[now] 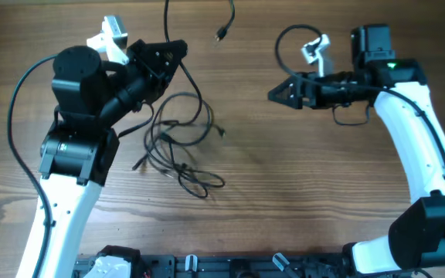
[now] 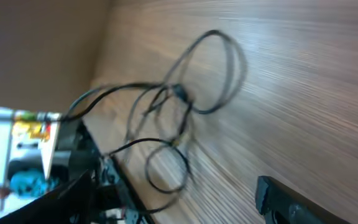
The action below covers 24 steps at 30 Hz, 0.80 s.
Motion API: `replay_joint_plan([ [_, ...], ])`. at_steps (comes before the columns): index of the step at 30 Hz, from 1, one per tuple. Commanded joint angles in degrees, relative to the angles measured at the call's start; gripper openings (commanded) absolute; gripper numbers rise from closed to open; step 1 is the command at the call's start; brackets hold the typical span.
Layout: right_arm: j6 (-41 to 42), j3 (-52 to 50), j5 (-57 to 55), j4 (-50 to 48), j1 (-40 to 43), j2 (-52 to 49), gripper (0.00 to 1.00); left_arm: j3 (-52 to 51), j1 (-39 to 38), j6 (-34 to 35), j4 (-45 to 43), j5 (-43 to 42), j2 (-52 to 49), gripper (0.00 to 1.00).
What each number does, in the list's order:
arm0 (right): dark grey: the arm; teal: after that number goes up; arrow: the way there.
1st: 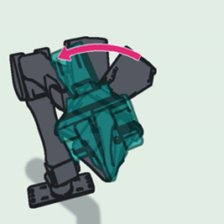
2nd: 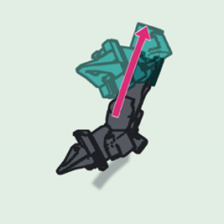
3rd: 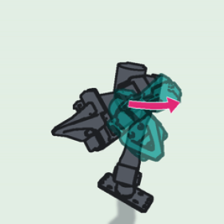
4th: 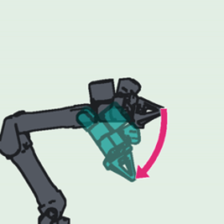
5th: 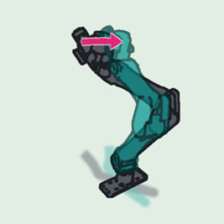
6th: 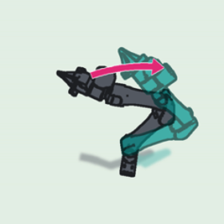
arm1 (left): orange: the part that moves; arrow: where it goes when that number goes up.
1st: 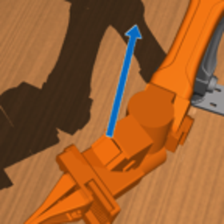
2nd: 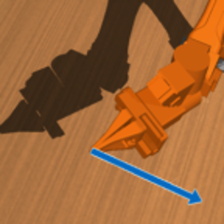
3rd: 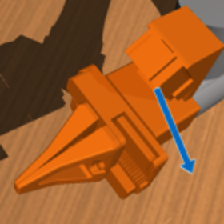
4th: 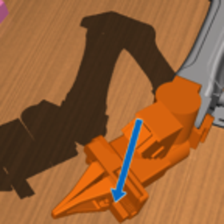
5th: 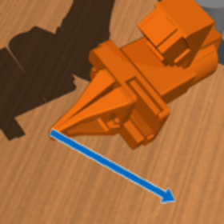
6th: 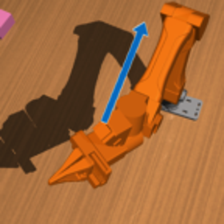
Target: Untangle cables
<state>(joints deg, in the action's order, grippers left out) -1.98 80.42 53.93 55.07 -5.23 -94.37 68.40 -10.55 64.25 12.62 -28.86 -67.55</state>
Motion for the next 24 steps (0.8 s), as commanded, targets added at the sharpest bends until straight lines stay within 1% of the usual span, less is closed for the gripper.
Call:
replay_joint_plan([
  [1,-2.4,1.42,7.1,-3.72,-4.44,1.38,0.85,0.24,-0.22,3.76,-2.91,3.02,-0.48,0.04],
  [2,-2.27,1.42,9.2,-7.06,-6.43,1.38,0.82,0.24,-0.22,4.26,-3.45,3.02,-0.48,0.04],
  [3,-0.46,1.42,9.57,-10.88,-8.37,1.38,0.81,0.24,-0.22,6.05,-3.93,3.06,-0.5,0.04],
  [6,2.62,1.42,9.6,-24.02,-14.53,1.6,0.81,0.24,-0.15,10.01,-4.98,4.17,-0.48,0.04],
  [7,4.15,1.42,9.6,-27.65,-15.82,1.84,0.81,0.24,-0.15,9.97,-4.94,4.37,-0.5,0.04],
  [8,5.35,1.42,9.6,-30.14,-16.39,2.08,0.81,0.24,-0.15,9.97,-4.66,4.55,-0.5,0.04],
  [10,9.14,1.42,10.19,-38.21,-16.94,3.1,0.81,0.24,-0.15,9.97,-4.57,5.2,-0.5,0.04],
  [13,9.75,1.42,17.57,-45.68,-16.94,3.85,0.78,0.24,-0.15,9.99,-4.96,6.86,-0.5,0.04],
  [14,10.01,1.42,19.58,-47.43,-17.07,3.85,0.78,0.24,-0.15,9.99,-4.96,6.86,-0.5,0.04],
  [16,9.44,1.42,19.41,-47.52,-18.12,3.85,0.76,0.24,-0.22,10.67,-4.98,5.49,-0.5,0.04],
  [17,9.29,1.42,18.38,-47.54,-18.78,3.85,0.74,0.24,-0.22,11.61,-4.96,4.44,-0.5,0.04],
  [19,9.03,1.42,11.96,-47.47,-20.37,3.82,0.72,0.24,-0.22,13.0,-5.4,2.05,-0.48,0.04],
  [21,9.05,1.42,6.88,-47.5,-21.38,3.85,0.66,0.24,-0.22,12.98,-7.3,-0.76,-0.48,0.04],
  [23,8.98,1.42,6.38,-47.56,-22.18,3.82,0.59,0.24,-0.22,13.0,-8.7,-2.19,-0.48,0.04],
  [24,9.01,1.42,5.64,-47.52,-22.49,3.82,0.51,0.24,-0.22,12.98,-8.76,-2.23,-0.48,0.04],
])
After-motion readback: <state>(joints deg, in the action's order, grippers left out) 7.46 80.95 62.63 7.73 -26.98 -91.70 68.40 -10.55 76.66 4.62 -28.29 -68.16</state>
